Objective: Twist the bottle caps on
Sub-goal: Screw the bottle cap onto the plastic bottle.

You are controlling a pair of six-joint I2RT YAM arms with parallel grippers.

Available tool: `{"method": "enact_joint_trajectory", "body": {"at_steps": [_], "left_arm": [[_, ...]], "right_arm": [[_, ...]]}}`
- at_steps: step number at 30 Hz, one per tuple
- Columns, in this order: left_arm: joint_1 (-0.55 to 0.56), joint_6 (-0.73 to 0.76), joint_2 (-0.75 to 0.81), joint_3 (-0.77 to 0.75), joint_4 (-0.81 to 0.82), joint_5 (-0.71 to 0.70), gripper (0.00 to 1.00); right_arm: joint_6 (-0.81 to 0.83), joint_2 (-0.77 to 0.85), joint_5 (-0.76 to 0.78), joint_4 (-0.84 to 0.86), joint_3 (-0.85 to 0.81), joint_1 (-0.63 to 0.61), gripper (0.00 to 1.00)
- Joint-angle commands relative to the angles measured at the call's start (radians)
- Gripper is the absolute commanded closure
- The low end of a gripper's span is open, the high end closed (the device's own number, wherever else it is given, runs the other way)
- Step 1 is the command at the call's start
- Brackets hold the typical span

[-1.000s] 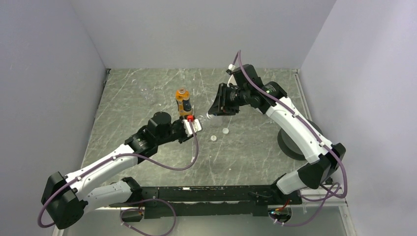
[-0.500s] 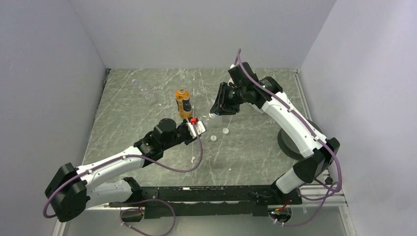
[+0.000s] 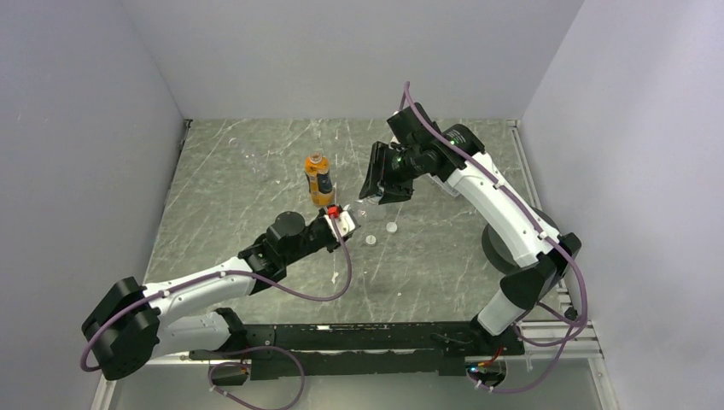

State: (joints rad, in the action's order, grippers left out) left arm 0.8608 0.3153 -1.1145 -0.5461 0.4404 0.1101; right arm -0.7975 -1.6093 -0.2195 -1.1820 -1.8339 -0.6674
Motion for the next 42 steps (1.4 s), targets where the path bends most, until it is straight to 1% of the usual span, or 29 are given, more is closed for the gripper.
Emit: {"method": "enact_joint_trajectory", "body": {"at_steps": [1, 2, 5, 7, 9, 12, 14, 18, 21, 23, 25, 27, 33, 39, 42], "left_arm": [[0.020, -0.035, -0.005, -0.002, 0.149, 0.055, 1.00], [0.019, -0.041, -0.005, 0.004, 0.149, 0.059, 1.00], [0.019, -0.060, -0.002, 0.017, 0.139, 0.072, 1.00], [0.019, -0.076, 0.012, 0.022, 0.123, 0.089, 1.00], [0.017, -0.084, 0.030, 0.026, 0.098, 0.122, 1.00], [0.018, -0.102, 0.063, 0.036, 0.056, 0.195, 1.00], [0.018, -0.124, 0.091, 0.061, 0.052, 0.233, 1.00], [0.017, -0.170, 0.158, 0.100, 0.037, 0.313, 1.00], [0.016, -0.199, 0.195, 0.117, 0.012, 0.377, 1.00], [0.017, -0.220, 0.212, 0.121, -0.003, 0.406, 1.00], [0.017, -0.239, 0.227, 0.125, -0.010, 0.426, 1.00], [0.017, -0.251, 0.236, 0.128, -0.021, 0.448, 1.00], [0.018, -0.271, 0.251, 0.126, -0.051, 0.477, 1.00], [0.017, -0.274, 0.251, 0.128, -0.045, 0.473, 1.00], [0.017, -0.272, 0.258, 0.130, -0.045, 0.470, 1.00]], "right_arm": [[-0.021, -0.014, -0.069, -0.051, -0.091, -0.035, 0.42], [-0.012, -0.015, -0.060, -0.060, -0.106, -0.035, 0.35], [0.022, 0.004, -0.015, -0.076, -0.127, -0.035, 0.20], [0.059, 0.037, 0.011, -0.065, -0.102, -0.035, 0.12], [0.119, 0.077, 0.018, -0.042, -0.058, -0.035, 0.08], [0.246, 0.151, 0.019, -0.018, 0.008, -0.036, 0.07], [0.324, 0.195, 0.017, -0.006, 0.043, -0.035, 0.07], [0.451, 0.255, -0.039, 0.002, 0.084, -0.047, 0.12], [0.506, 0.290, -0.045, 0.019, 0.106, -0.093, 0.17], [0.531, 0.295, -0.034, 0.024, 0.115, -0.149, 0.19], [0.548, 0.279, 0.021, 0.001, 0.107, -0.224, 0.21], [0.554, 0.271, 0.068, -0.015, 0.104, -0.256, 0.23], [0.562, 0.265, 0.098, -0.022, 0.091, -0.281, 0.26], [0.573, 0.241, 0.092, -0.041, 0.063, -0.291, 0.32], [0.576, 0.232, 0.097, -0.050, 0.061, -0.293, 0.36]]}}
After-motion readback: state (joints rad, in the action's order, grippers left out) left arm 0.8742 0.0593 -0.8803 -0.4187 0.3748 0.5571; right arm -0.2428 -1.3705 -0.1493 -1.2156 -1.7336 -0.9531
